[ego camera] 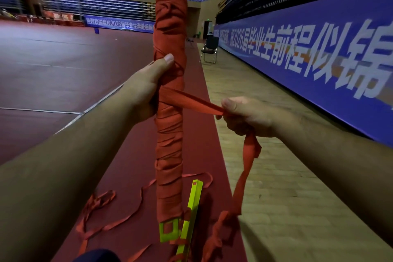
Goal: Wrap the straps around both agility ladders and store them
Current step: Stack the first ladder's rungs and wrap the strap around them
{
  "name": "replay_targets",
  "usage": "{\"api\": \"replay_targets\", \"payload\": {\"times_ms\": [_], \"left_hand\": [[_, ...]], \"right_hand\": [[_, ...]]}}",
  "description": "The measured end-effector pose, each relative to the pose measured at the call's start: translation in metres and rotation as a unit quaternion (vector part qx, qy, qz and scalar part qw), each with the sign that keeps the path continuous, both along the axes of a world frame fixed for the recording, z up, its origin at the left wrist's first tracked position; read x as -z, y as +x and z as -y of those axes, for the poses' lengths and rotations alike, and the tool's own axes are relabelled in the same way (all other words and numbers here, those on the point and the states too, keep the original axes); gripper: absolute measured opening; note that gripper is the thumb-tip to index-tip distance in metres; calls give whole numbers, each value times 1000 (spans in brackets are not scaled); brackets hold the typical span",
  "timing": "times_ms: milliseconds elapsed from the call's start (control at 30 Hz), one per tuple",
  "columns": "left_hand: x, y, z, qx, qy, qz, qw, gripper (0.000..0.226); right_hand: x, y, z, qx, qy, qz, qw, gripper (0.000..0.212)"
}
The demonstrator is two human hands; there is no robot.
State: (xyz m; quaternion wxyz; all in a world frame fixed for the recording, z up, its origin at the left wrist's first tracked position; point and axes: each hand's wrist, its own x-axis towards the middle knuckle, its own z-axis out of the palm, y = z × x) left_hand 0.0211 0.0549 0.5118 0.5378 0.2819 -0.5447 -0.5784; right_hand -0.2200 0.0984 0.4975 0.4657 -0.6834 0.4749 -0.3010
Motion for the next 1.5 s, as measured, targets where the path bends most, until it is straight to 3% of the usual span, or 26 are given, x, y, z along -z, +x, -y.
{"api": "replay_targets", "payload": {"times_ms": [133,367,533,700,833,933,1033,1100,1233,1400,1500], "left_hand": [[-1,-5,-2,-13,10,-25,1000,55],[-3,-17,-6,-52,64,-56,995,51],[-1,-16,-7,-44,78,-55,995,53],[0,-13,-5,-38,81,-42,995,52],[2,-13,-2,-42,84,-45,995,53],[2,-12,1,-49,81,-49,994,52],[3,-11,2,-47,81,-52,994,51],[2,-10,3,-39,83,-56,994,53],[0,-9,3,-28,77,-58,995,56],[0,-5,5,-31,75,-41,996,58],[0,-3,6,-33,72,-36,996,58]], "right_hand": [[-1,5,0,-6,32,16,999,50],[0,8,-2,5,-56,-61,997,12],[-4,4,-8,-42,-50,-99,993,34],[-2,8,-8,-21,-117,-205,971,18],[3,10,-4,14,-172,-243,954,25],[4,11,-6,-3,-169,-210,963,45],[8,14,-8,-16,-126,-147,981,48],[13,17,-10,-20,-60,-51,997,45],[13,19,-9,2,7,73,997,41],[9,16,-12,-20,30,60,998,22],[10,14,-11,-12,-5,72,997,30]]}}
